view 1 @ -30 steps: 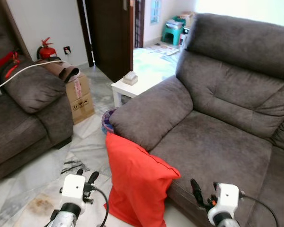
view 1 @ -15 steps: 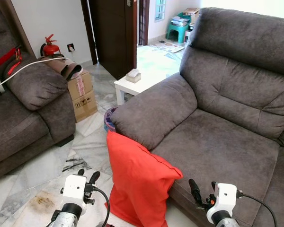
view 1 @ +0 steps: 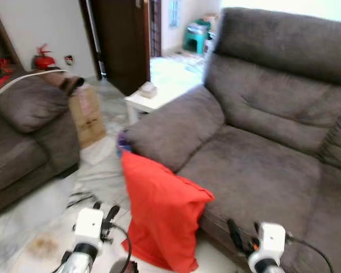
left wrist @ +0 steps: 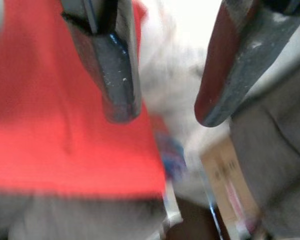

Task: Move the pillow to the sofa from floor

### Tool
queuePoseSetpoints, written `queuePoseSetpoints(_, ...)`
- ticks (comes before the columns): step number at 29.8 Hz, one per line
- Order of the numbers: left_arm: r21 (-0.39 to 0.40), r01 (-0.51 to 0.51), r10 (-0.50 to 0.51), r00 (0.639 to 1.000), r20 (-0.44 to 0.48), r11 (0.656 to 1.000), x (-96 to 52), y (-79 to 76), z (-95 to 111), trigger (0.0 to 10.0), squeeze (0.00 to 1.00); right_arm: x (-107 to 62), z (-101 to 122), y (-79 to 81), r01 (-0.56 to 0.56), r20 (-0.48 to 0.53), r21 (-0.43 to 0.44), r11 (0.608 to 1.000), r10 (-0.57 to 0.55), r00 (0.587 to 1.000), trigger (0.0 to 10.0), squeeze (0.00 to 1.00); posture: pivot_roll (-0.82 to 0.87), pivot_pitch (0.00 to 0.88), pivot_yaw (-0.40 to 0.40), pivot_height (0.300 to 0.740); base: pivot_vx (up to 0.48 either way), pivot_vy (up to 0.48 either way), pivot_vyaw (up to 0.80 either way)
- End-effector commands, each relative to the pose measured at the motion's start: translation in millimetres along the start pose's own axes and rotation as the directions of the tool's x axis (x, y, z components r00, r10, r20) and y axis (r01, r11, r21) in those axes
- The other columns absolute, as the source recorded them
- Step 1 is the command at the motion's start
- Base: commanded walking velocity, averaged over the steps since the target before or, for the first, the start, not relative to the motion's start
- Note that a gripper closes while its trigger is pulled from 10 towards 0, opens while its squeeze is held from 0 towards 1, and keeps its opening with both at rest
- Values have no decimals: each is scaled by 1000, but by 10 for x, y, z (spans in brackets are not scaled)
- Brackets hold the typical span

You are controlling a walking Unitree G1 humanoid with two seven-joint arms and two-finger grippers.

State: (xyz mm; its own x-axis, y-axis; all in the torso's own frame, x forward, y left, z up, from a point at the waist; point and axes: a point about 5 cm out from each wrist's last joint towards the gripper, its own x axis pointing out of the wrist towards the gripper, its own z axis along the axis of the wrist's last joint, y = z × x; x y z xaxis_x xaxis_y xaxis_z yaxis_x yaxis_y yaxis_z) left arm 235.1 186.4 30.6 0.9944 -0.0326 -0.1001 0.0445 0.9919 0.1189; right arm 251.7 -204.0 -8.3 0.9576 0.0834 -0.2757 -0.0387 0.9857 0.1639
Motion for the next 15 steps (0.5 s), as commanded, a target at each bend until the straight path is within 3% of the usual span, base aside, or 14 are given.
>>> queuePoseSetpoints(1,-2,1,-1,1000,-7,1000,7,43,8,10000,0,11,-19,58,-15,-8,-2,1000,15,1000,10000,0,18,81,12,620,0,0,0)
queuePoseSetpoints(3,-4,-2,2,1000,-7,1000,8,45,11,10000,0,12,-13,70,-27,-5,-23,999,27,1000,10000,0,22,83,11,620,0,0,0)
queuePoseSetpoints(12,-1,-12,12,1000,-5,1000,12,70,26,10000,0,9,-10,67,-18,6,-4,1000,18,1000,10000,0,20,85,13,620,0,0,673)
queuePoseSetpoints(15,-1,-11,11,1000,-4,1000,13,70,29,10000,0,17,3,38,12,12,30,999,-12,1000,10000,0,20,84,15,620,0,0,0)
